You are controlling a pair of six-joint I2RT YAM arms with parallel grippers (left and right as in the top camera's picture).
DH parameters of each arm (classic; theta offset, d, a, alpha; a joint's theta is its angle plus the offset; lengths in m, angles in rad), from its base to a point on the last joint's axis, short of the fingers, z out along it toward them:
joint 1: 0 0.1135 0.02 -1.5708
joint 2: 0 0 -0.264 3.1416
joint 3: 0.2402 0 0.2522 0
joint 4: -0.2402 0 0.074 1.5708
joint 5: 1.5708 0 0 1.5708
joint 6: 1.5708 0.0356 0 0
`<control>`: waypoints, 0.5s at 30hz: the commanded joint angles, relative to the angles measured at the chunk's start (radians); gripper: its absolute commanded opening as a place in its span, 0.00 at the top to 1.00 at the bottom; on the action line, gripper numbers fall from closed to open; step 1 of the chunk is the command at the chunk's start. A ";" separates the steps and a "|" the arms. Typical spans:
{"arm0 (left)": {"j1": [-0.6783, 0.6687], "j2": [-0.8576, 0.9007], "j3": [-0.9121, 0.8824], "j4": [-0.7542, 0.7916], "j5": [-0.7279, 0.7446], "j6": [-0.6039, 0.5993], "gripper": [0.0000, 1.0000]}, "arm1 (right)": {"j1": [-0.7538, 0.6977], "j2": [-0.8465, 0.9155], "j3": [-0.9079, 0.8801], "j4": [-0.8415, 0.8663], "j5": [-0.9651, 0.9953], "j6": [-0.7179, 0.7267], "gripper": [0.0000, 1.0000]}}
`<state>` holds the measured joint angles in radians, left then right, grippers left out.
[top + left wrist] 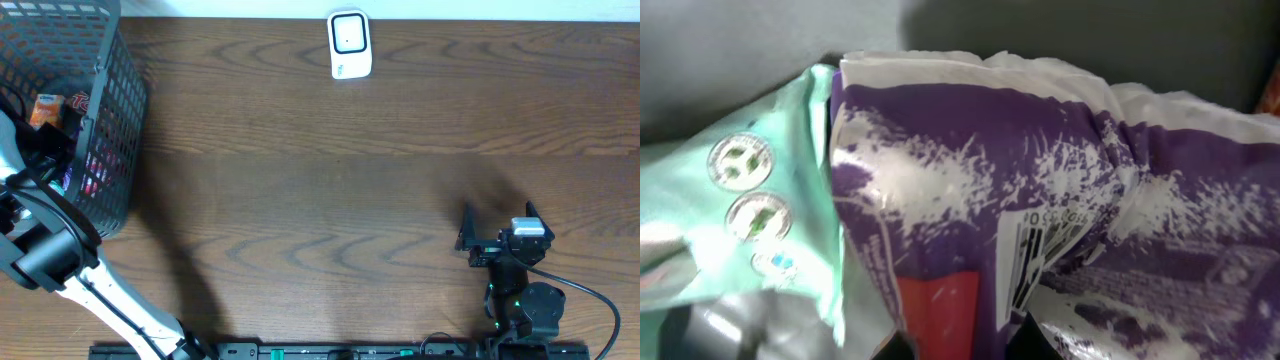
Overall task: Scan the item barcode
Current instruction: 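Grasp the purple Carefree package and lift it out of the basket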
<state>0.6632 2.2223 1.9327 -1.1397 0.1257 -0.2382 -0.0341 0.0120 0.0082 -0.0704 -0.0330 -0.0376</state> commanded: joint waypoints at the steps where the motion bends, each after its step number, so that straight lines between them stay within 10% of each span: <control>1: 0.002 -0.148 0.050 0.007 -0.002 -0.051 0.93 | 0.010 -0.007 -0.003 -0.003 0.001 -0.009 0.01; 15: -0.012 -0.728 0.056 0.338 0.248 -0.219 0.93 | 0.010 -0.007 -0.003 -0.003 0.001 -0.009 0.01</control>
<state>0.6628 1.5299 1.9888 -0.8204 0.2607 -0.3874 -0.0341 0.0120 0.0078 -0.0704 -0.0334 -0.0376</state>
